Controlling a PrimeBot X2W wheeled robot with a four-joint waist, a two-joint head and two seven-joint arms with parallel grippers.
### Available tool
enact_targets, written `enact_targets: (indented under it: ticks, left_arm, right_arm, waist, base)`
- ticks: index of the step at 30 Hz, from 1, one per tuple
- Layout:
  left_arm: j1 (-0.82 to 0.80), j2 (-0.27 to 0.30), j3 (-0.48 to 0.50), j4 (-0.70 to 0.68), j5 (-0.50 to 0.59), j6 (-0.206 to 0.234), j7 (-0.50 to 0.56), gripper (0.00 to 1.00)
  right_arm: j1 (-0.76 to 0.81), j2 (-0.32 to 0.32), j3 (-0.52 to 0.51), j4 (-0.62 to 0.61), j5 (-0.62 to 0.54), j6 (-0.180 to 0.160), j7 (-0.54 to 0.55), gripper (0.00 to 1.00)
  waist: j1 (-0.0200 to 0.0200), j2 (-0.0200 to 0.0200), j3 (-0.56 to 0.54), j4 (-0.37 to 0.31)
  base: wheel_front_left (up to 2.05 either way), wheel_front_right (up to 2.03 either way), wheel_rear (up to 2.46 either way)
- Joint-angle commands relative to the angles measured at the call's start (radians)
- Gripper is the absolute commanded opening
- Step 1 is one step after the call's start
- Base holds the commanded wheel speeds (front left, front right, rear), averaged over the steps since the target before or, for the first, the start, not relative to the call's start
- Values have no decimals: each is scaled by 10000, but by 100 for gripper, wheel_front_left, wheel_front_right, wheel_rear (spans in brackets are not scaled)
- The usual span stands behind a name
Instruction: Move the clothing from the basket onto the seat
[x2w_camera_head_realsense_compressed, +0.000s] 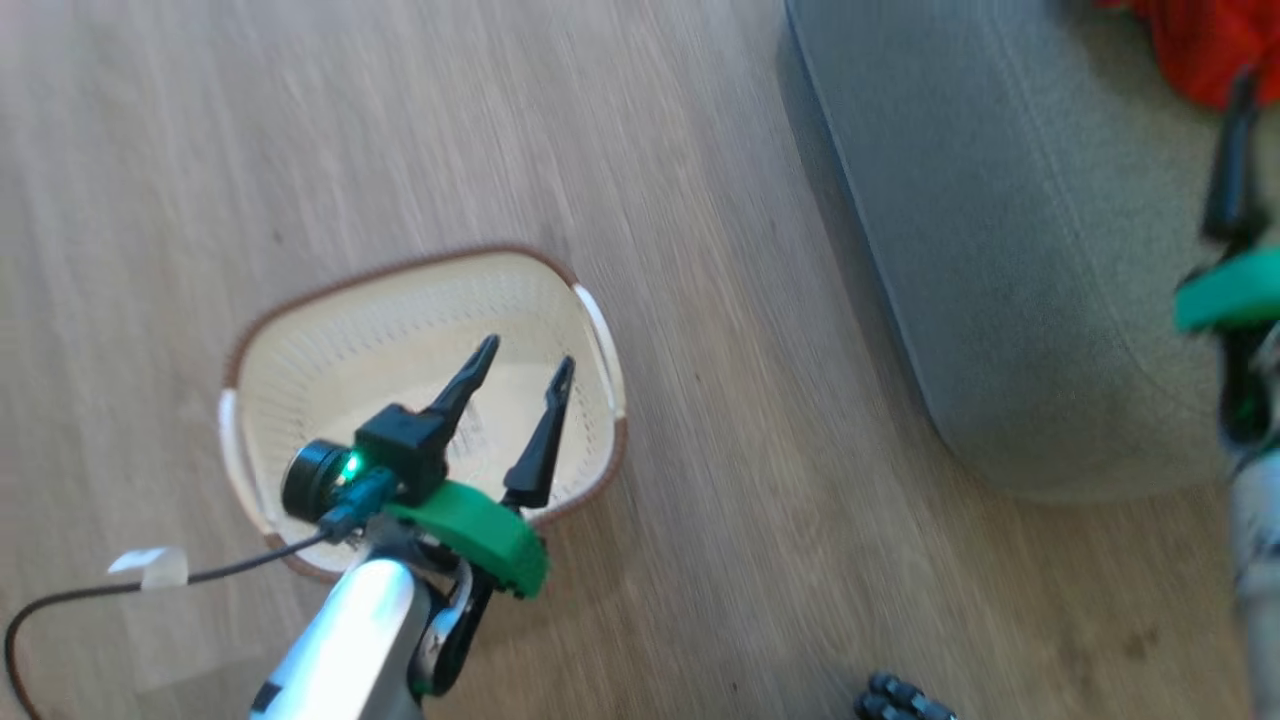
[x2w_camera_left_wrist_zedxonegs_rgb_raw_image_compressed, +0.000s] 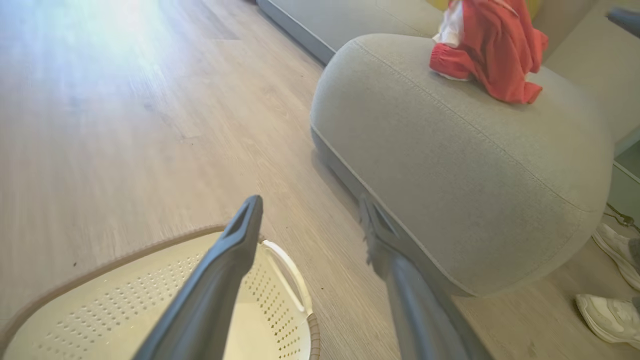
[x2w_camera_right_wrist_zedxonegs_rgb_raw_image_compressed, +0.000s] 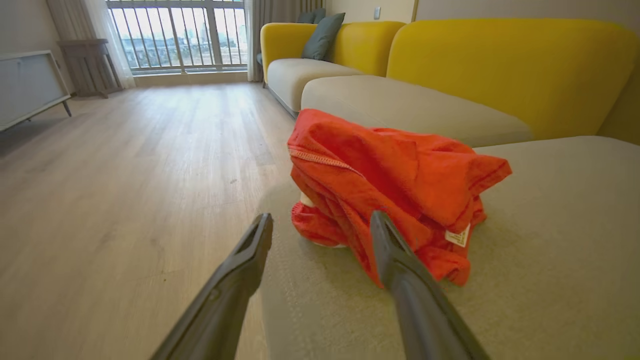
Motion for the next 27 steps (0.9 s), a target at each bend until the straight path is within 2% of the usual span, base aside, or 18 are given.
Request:
enact_targets:
  ticks: [1,5,9,19,27]
  left_arm:
    - [112,-52,511,-157,-124,66,-164,100]
    - [460,-69,1151,48,-201,174,-204,100]
    - [764,-96,1934,-8,4,243,-208,100]
    - [1615,-475,3964,105,546,12,-211,100]
    - [2022,-812,4775,76,1027,-394,-211,100]
  right_arm:
    - [556,170,207,-700,-82,69,-90,100]
    - [1930,889,557,-2001,-477,69,-91,100]
    - [3015,1448,1055,-2721,-927,69,-91,100]
    - [4622,2174,1382,-2813,-1588,69,-91,100]
    - [4944,2257,1260,-2776,-1483,69,-91,100]
  waist:
    - [2,-1,-983,538]
    - [2,-1,-1557,889]
    - [2,-1,-1971,1295]
    - [2,-1,-2809,1914]
    - [2,-1,-3041,2041]
  base:
    - [0,0,0]
    - [0,0,0]
    - [0,0,0]
    - [0,0,0]
    - [0,0,0]
